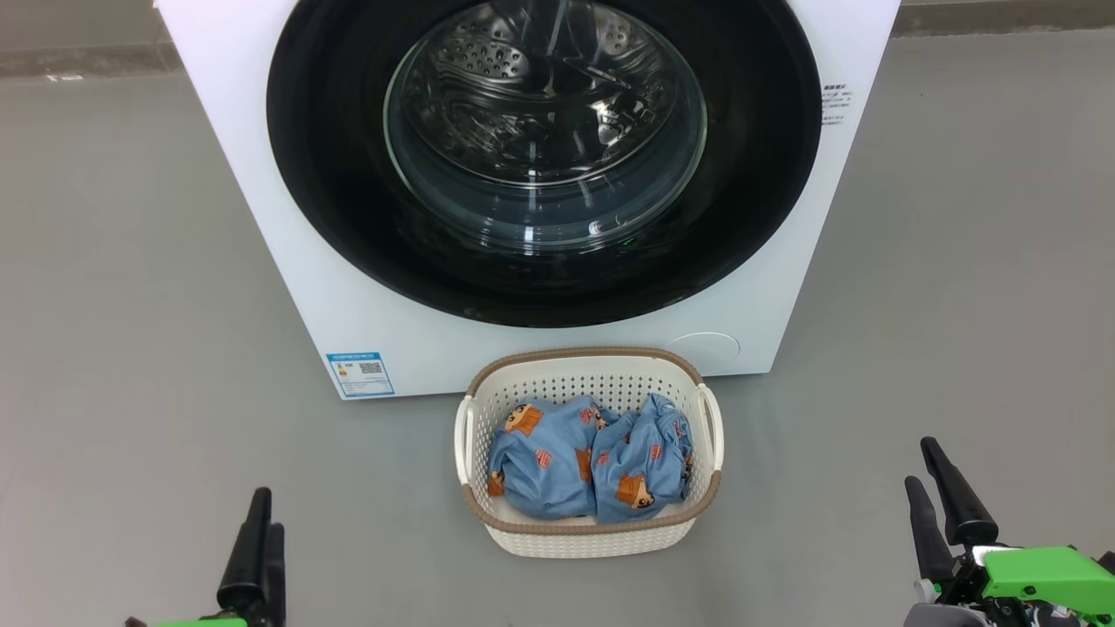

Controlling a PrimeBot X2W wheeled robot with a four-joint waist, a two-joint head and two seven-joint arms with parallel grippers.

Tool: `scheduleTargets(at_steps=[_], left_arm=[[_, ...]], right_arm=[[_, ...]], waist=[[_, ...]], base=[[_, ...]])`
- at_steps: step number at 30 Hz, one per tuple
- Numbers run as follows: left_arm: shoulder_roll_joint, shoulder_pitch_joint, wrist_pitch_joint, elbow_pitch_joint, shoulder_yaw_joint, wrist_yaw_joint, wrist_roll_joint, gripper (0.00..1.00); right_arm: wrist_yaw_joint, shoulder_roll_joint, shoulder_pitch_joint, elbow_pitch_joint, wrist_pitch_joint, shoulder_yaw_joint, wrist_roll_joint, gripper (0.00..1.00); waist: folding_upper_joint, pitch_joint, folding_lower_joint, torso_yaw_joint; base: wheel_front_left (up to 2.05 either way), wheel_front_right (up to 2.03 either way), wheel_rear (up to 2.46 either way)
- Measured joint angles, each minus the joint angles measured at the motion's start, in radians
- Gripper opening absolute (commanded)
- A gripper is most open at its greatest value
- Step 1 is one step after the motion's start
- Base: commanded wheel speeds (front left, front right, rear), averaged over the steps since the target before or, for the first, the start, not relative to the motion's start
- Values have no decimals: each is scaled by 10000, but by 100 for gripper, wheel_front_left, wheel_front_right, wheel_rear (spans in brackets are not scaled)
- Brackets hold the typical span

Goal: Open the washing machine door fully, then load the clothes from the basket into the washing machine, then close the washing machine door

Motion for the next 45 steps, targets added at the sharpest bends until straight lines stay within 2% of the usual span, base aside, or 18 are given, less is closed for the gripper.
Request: scheduleTargets(at_steps=[7,20,45], left_arm=[[84,-142,-222,-148,-251,0,125,100],[387,-263,-669,-247,-838,0,1022,100],[487,-518,-1369,188,-1162,-2,5279,100]], right_arm=[[0,-104,-8,-219,-169,203,-184,100],[0,-587,-201,-420,-809,901,-1074,100],[0,-1168,-404,-581,-1505,1664,-4579,100]], waist=[[0,7,0,-14],[0,21,0,-25],[0,-100,-1,-33]], base=[[0,0,0],[0,0,0],[0,0,0]])
